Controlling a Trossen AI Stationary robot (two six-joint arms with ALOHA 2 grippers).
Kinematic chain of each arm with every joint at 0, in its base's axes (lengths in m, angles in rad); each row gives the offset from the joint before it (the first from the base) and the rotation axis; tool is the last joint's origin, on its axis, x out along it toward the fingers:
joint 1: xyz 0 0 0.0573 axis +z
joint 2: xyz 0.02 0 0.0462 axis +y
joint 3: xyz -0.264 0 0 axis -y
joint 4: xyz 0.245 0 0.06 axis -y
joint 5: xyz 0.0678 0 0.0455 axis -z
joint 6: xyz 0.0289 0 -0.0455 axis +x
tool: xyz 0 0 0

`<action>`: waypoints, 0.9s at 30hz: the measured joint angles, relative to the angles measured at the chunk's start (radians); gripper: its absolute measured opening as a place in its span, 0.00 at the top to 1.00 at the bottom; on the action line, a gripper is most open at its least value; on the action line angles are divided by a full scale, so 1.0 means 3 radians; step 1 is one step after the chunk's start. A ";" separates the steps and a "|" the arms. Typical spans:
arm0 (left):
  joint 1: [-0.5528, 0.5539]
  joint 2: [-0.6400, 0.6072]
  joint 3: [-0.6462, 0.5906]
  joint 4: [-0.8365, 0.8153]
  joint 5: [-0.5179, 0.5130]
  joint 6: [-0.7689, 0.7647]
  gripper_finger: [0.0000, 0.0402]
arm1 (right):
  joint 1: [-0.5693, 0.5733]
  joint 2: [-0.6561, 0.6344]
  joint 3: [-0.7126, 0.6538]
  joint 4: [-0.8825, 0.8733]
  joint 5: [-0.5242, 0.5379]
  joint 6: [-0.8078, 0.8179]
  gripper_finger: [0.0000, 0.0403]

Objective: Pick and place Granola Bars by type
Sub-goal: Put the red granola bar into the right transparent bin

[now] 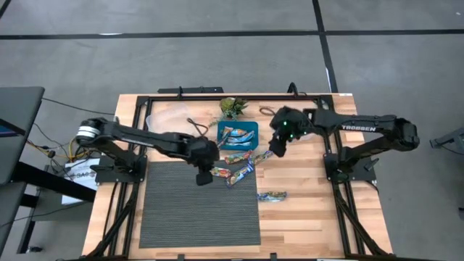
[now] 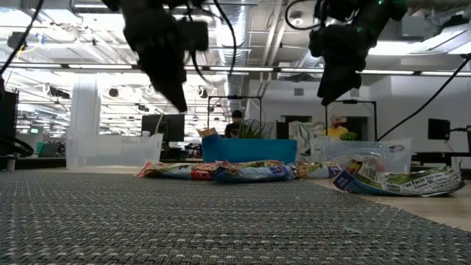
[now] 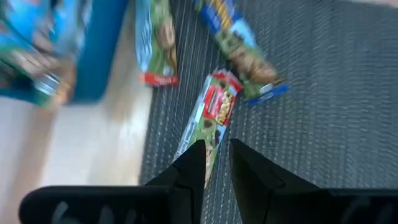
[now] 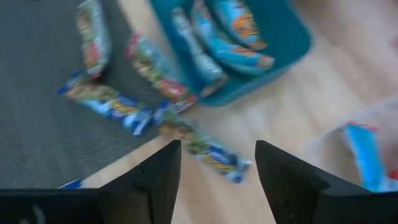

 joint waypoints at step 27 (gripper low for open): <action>-0.0004 0.0809 0.0000 0.0052 -0.0085 0.0319 0.45 | 0.0471 -0.0003 0.0000 0.0063 0.0031 0.0342 0.56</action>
